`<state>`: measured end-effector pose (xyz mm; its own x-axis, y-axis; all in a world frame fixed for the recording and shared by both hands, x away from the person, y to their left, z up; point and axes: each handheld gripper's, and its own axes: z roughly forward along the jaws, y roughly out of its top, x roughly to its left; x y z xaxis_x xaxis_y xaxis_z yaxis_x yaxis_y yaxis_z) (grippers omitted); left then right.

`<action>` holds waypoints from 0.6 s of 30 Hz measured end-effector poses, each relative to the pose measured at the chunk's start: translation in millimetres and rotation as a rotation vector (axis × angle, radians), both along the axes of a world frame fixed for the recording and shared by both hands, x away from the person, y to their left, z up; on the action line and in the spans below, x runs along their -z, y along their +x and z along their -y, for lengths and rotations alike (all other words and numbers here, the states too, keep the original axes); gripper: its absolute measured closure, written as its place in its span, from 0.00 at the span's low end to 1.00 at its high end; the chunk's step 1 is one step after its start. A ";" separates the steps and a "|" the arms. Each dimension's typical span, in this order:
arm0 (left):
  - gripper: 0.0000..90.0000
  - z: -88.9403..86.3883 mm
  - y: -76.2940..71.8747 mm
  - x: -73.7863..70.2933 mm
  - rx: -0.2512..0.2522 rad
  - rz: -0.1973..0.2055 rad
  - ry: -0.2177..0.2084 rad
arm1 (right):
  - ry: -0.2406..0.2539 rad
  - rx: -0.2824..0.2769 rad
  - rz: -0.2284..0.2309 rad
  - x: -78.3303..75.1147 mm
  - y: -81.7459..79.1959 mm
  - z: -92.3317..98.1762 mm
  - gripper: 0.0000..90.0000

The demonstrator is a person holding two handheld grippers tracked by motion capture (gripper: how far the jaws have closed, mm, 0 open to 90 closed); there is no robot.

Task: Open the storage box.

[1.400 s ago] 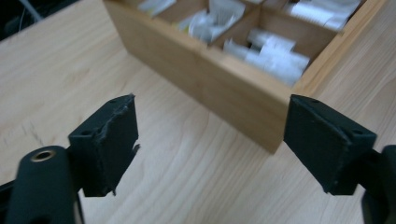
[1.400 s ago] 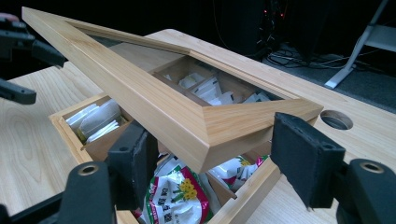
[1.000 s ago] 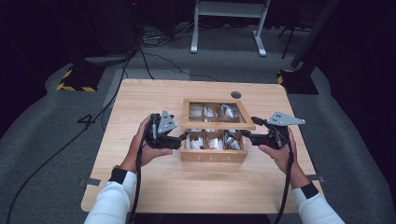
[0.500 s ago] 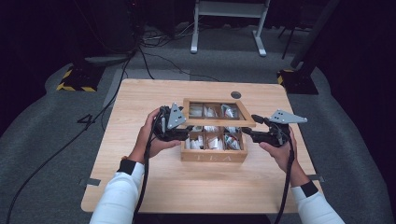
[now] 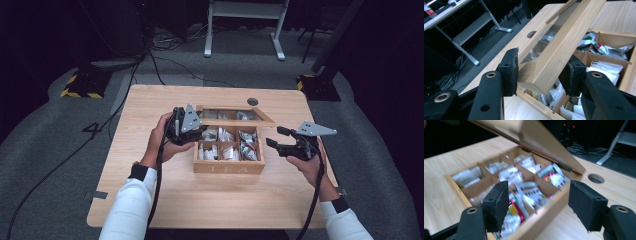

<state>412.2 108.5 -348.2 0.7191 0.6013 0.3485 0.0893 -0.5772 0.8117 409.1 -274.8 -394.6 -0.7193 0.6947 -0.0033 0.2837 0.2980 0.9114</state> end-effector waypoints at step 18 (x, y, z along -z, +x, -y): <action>0.60 -0.6 16.8 -15.0 -0.020 -0.008 -0.039 | -0.101 0.090 -0.090 44.1 -4.8 40.2 0.36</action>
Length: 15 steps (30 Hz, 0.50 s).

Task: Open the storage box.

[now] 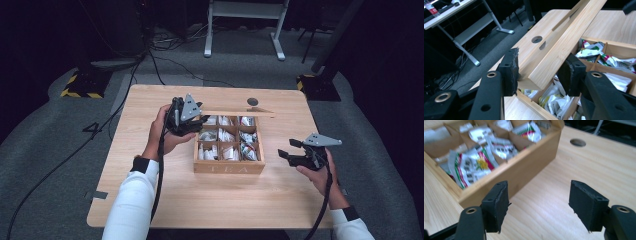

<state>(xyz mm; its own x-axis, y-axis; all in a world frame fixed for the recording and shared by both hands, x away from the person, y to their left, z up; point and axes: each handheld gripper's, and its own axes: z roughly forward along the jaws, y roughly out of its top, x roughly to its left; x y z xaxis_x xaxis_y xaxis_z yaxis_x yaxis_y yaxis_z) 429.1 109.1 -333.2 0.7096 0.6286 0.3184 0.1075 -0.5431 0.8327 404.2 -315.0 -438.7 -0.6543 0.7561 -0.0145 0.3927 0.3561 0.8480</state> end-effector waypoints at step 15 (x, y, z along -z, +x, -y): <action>0.60 -0.9 19.5 -13.4 -0.024 -0.013 -0.057 | -0.013 0.011 -0.076 24.0 3.0 8.5 0.36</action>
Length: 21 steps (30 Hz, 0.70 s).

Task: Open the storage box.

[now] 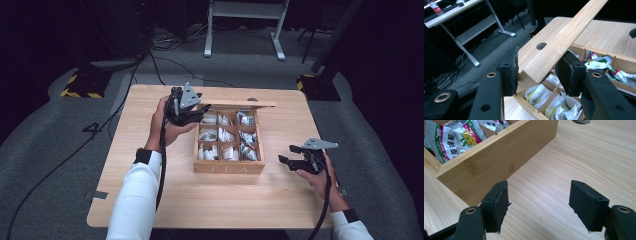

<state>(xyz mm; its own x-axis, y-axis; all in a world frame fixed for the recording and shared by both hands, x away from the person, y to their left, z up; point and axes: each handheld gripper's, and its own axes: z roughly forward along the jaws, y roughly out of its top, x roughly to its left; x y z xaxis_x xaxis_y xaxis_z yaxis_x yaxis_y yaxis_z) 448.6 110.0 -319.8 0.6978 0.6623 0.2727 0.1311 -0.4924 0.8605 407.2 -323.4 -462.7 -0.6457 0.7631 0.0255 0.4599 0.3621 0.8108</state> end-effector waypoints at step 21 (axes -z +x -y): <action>0.61 -3.0 31.0 -13.8 -0.022 -0.028 -0.072 | -0.013 -0.089 -0.030 20.9 3.4 -7.0 0.34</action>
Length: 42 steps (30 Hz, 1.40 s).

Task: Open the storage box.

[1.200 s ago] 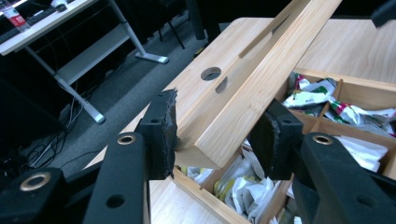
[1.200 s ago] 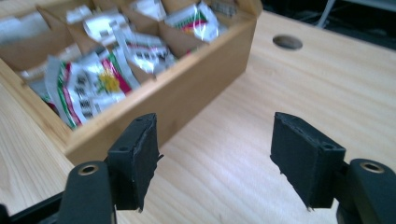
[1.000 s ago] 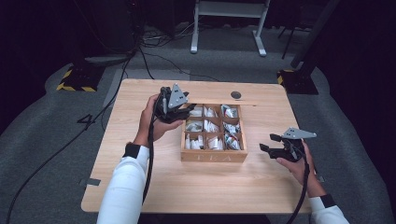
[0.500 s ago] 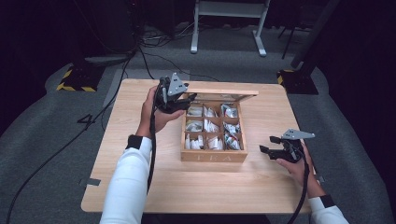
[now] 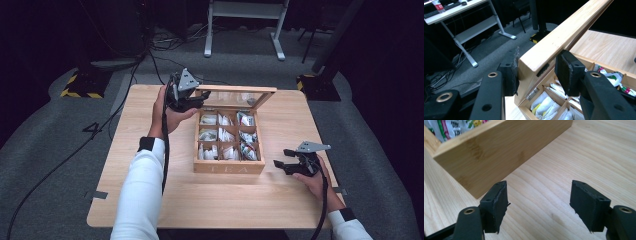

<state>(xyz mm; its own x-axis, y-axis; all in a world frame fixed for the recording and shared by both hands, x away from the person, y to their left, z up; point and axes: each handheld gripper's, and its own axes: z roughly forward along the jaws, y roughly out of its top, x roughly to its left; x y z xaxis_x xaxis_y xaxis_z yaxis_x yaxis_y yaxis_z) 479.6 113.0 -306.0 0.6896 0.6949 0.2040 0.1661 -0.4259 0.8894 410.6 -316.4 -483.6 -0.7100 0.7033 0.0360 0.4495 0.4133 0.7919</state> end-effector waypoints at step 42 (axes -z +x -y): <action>0.54 8.2 54.2 -9.8 -0.124 -0.028 -0.110 | -0.087 -0.011 -0.025 20.3 -14.7 8.3 0.21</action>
